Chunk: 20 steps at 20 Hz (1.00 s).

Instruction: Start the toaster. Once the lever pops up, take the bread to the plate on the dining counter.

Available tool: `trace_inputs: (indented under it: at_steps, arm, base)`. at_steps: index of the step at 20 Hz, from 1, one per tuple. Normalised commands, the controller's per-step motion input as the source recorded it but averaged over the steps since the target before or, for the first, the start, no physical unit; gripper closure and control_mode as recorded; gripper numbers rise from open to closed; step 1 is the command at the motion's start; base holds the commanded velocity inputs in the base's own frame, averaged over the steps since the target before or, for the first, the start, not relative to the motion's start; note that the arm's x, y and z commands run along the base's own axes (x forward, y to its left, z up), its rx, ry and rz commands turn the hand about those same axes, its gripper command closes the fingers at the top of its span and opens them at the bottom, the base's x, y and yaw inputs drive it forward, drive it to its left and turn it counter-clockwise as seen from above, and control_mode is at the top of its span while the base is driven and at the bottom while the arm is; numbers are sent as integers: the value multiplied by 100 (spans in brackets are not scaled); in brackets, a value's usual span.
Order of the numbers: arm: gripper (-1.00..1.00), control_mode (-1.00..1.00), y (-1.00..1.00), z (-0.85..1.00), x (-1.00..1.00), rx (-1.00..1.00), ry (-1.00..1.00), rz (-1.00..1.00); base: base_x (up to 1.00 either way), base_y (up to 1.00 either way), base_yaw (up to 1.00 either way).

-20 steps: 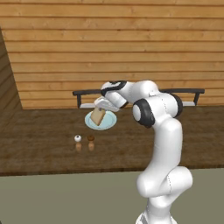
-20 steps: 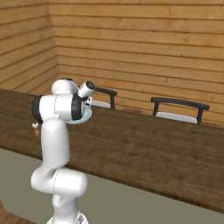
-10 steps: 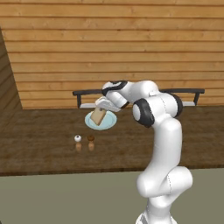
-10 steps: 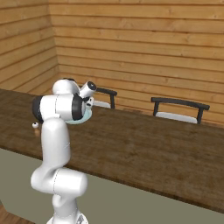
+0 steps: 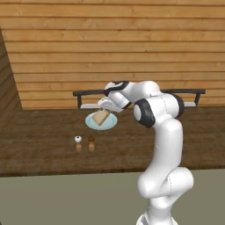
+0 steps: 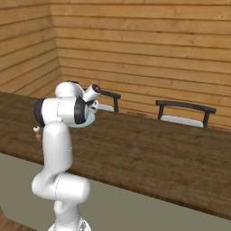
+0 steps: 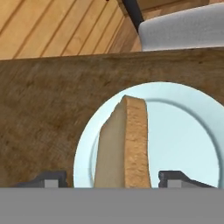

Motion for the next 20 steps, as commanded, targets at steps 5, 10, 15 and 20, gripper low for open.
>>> trace_inputs:
  at_steps: [5,10,15,20]
  arm:
    - [-100,-100,-32,0,0,-7,0,0]
    - [-100,-100,-37,0,0,-13,1,0]
    - [-100,-100,0,23,-13,-16,0,0]
    - [-100,-100,7,54,-91,-10,0,-5]
  base:
    - [0,0,0]
    - [0,0,0]
    - [0,0,0]
    - [0,0,0]
